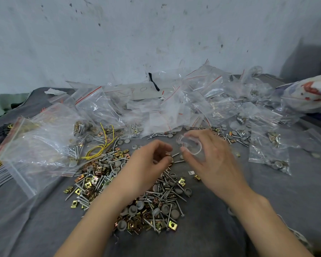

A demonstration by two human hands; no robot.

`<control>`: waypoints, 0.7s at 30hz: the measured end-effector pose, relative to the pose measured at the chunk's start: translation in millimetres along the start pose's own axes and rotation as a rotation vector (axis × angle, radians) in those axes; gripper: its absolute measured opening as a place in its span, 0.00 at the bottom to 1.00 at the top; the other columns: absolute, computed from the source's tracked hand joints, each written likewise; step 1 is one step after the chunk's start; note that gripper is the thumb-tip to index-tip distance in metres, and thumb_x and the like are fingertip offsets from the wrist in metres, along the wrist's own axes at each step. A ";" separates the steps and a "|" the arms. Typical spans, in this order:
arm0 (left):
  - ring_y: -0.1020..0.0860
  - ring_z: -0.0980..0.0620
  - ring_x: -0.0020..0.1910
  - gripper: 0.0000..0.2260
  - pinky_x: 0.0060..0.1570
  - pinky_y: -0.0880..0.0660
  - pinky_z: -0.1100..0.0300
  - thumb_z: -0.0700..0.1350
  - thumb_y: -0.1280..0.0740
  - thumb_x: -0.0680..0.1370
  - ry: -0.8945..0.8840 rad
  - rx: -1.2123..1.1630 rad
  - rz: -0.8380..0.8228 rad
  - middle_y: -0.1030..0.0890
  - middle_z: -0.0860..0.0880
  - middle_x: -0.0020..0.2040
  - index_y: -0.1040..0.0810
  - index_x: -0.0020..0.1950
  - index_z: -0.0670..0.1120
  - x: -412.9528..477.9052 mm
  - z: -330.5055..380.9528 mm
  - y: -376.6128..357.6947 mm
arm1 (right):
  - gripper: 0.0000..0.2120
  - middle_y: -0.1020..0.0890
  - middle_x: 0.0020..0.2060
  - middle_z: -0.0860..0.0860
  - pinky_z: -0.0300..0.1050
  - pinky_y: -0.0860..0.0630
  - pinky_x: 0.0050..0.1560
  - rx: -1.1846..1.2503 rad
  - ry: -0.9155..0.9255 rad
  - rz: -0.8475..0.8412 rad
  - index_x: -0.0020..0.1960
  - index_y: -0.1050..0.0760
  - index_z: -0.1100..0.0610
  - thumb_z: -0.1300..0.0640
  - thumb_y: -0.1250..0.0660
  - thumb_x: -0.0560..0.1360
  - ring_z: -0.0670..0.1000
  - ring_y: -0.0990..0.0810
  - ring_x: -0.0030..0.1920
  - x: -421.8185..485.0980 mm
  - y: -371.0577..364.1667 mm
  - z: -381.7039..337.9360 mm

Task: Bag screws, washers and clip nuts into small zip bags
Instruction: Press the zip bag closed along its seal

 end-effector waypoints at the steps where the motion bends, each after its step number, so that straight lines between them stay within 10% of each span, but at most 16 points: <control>1: 0.21 0.63 0.43 0.06 0.46 0.25 0.67 0.44 0.30 0.78 0.011 -0.047 0.034 0.18 0.57 0.43 0.22 0.52 0.53 1.0 1.1 1.4 | 0.10 0.21 0.52 0.41 0.46 0.33 0.61 -0.009 0.016 -0.003 0.58 0.26 0.47 0.47 0.34 0.78 0.44 0.24 0.53 0.3 -0.5 -0.8; 9: 0.21 0.60 0.38 0.04 0.41 0.26 0.66 0.42 0.30 0.78 0.040 -0.210 0.058 0.18 0.60 0.38 0.21 0.49 0.52 3.3 5.2 5.6 | 0.09 0.23 0.47 0.33 0.40 0.38 0.52 0.015 0.006 -0.133 0.57 0.24 0.41 0.42 0.33 0.78 0.28 0.31 0.49 -0.9 -5.0 -6.2; 21: 0.21 0.60 0.38 0.02 0.40 0.26 0.68 0.44 0.31 0.79 0.002 -0.225 0.075 0.18 0.57 0.39 0.20 0.48 0.51 2.0 8.2 2.6 | 0.07 0.20 0.43 0.39 0.50 0.28 0.47 0.178 -0.059 -0.212 0.51 0.23 0.44 0.43 0.37 0.81 0.50 0.23 0.42 -4.2 -5.8 -7.1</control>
Point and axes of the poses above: each hand's wrist, its own x-axis towards the middle knuckle, its own y-axis out of the back of the hand, z = x × y, the point moved 1 cm from there along x, towards the middle knuckle
